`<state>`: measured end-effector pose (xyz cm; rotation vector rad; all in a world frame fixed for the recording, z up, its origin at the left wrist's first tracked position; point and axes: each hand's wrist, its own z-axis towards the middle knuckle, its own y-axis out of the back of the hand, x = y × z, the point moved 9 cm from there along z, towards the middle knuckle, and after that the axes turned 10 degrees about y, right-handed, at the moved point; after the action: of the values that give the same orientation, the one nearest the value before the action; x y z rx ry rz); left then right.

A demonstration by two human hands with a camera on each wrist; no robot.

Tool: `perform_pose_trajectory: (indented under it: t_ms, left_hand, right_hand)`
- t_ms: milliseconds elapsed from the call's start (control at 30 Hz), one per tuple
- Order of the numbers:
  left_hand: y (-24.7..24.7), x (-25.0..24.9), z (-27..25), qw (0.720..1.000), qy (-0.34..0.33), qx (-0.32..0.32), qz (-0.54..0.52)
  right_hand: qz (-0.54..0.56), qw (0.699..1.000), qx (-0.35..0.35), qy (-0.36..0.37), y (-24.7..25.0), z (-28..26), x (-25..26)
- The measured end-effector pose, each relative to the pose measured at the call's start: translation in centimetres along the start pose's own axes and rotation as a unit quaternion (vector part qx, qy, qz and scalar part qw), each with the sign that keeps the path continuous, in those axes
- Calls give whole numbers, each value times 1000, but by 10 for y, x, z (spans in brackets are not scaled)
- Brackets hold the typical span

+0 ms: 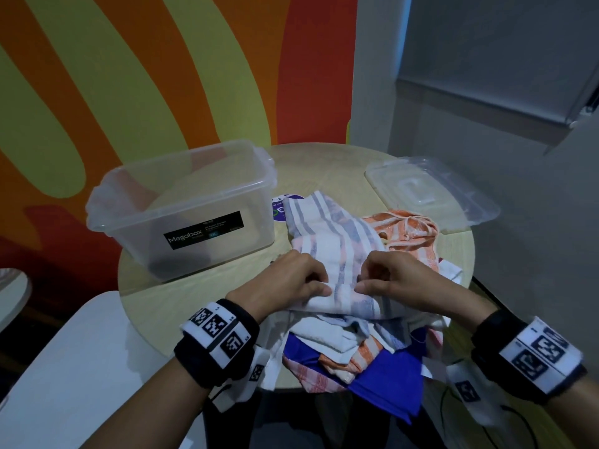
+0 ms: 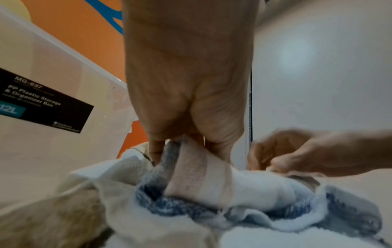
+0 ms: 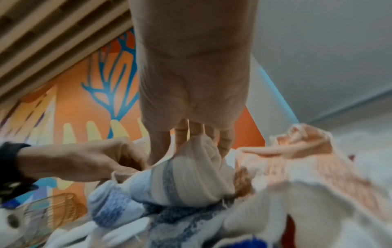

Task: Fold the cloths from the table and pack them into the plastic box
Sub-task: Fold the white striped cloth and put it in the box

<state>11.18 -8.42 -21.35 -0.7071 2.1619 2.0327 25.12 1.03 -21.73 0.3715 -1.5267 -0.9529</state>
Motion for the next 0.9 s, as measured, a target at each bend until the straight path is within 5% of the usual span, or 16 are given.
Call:
perform_pose_trajectory:
  t_ms: [300, 533, 633, 900]
  left_hand:
    - [0, 13, 22, 999, 37, 5, -22]
    - [14, 26, 7, 983, 76, -18, -168]
    - [15, 26, -6, 991, 59, 13, -121]
    - [80, 2, -16, 981, -42, -148, -115]
  right_hand:
    - [-228, 965, 66, 108, -18, -1, 21]
    - [-102, 992, 58, 46, -8, 9, 0]
    - [-70, 993, 85, 32, -3, 12, -7]
    - [-125, 986, -20, 110, 64, 26, 38]
